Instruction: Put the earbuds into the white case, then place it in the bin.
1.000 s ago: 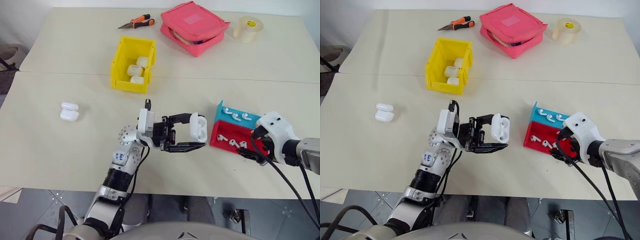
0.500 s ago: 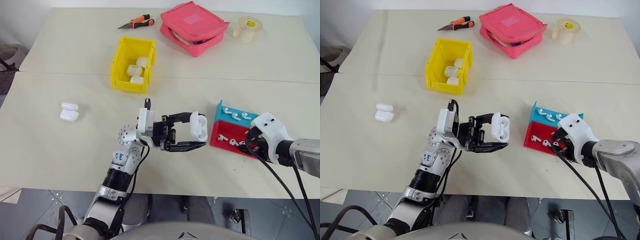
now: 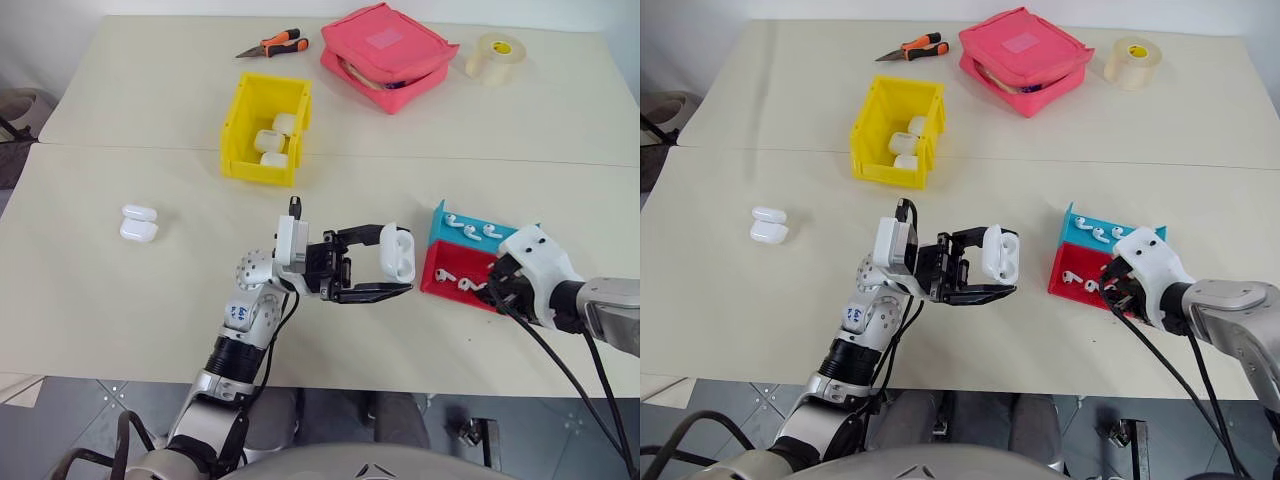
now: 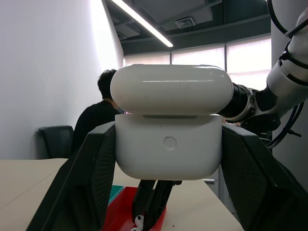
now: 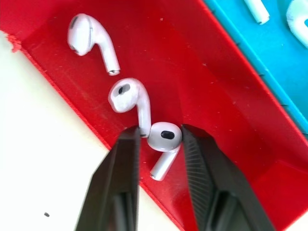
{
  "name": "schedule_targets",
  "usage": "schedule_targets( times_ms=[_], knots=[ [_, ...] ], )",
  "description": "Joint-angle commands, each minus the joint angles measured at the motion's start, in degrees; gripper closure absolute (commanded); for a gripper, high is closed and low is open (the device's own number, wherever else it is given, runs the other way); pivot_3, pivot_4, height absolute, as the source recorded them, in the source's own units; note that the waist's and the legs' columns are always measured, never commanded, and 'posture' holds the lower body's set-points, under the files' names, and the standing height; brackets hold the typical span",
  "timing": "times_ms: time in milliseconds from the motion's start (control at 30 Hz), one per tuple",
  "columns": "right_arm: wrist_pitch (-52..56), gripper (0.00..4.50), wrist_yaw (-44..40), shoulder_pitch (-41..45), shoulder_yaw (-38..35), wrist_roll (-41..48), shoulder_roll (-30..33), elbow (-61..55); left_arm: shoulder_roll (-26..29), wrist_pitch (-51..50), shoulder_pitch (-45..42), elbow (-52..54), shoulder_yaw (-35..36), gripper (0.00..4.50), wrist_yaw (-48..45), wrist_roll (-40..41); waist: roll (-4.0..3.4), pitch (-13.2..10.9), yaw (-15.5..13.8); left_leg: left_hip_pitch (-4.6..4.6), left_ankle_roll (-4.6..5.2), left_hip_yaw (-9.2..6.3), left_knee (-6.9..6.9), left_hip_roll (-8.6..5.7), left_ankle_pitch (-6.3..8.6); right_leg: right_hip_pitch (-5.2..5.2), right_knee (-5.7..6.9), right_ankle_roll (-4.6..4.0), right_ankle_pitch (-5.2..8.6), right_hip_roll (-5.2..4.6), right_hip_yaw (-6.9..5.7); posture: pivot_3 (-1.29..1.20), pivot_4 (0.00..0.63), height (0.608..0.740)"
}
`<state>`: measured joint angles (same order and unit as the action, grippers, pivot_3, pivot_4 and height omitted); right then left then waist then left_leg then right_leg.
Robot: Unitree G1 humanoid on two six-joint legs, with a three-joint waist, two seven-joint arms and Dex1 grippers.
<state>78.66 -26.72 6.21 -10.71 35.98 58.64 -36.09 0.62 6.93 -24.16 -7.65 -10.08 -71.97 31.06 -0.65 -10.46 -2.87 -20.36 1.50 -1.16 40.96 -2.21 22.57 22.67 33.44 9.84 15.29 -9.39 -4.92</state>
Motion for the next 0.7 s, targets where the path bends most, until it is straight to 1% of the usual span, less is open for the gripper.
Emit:
schedule_targets(
  times_ms=[33,267,400,500,633,700],
  knots=[
    [-0.02,3.08,-0.18,-0.44,0.52,-1.15,1.13,-0.81,-0.13,-0.01,-0.90,1.13,-0.25,1.69,-0.15,0.31,0.00,0.00,0.01,0.00,0.00,0.00,0.00,0.00,0.00,0.00,0.00,0.00,0.00,0.00,0.00,0.00,0.150,0.740],
    [-1.84,3.08,-2.90,-1.24,-0.10,-0.69,2.20,-2.36,0.34,-0.21,-1.34,0.36,-0.30,1.69,-1.37,0.38,0.00,0.00,-0.01,0.00,0.01,0.00,0.00,-0.01,0.00,0.00,-0.01,0.00,0.00,0.00,0.00,0.00,0.150,0.740],
    [-2.91,3.08,-4.72,-2.66,-2.61,-0.88,3.39,-2.55,0.48,-0.28,-1.72,-0.31,-0.14,1.69,-2.07,0.40,0.00,0.00,-0.03,0.00,0.01,0.01,0.00,0.00,0.01,0.00,0.00,0.00,0.00,0.00,0.00,0.00,0.150,0.740],
    [-7.35,3.08,-8.10,-5.88,-4.90,-1.71,5.24,-3.11,0.49,-0.09,-2.18,-1.08,0.06,1.69,-2.53,0.33,0.00,0.00,-0.11,-0.01,0.02,0.03,0.00,-0.02,0.01,0.00,-0.01,0.00,0.00,0.00,-0.01,0.00,0.150,0.740],
    [-14.64,3.08,-12.81,-11.02,-10.20,-2.86,5.45,-3.20,0.62,0.27,-2.51,-1.81,0.37,1.69,-3.07,0.41,0.00,0.00,-0.02,-0.01,0.03,0.07,-0.01,-0.02,0.02,0.00,-0.01,0.01,0.00,0.01,-0.02,0.00,0.150,0.740],
    [-21.11,3.08,-15.70,-14.18,-13.60,-5.01,4.84,-2.56,0.86,0.16,-2.57,-2.02,0.49,1.69,-3.67,0.60,0.00,0.00,-0.08,-0.02,0.03,0.13,0.00,-0.02,0.02,-0.01,-0.01,0.02,-0.01,0.01,-0.03,0.00,0.150,0.740]
  ],
)
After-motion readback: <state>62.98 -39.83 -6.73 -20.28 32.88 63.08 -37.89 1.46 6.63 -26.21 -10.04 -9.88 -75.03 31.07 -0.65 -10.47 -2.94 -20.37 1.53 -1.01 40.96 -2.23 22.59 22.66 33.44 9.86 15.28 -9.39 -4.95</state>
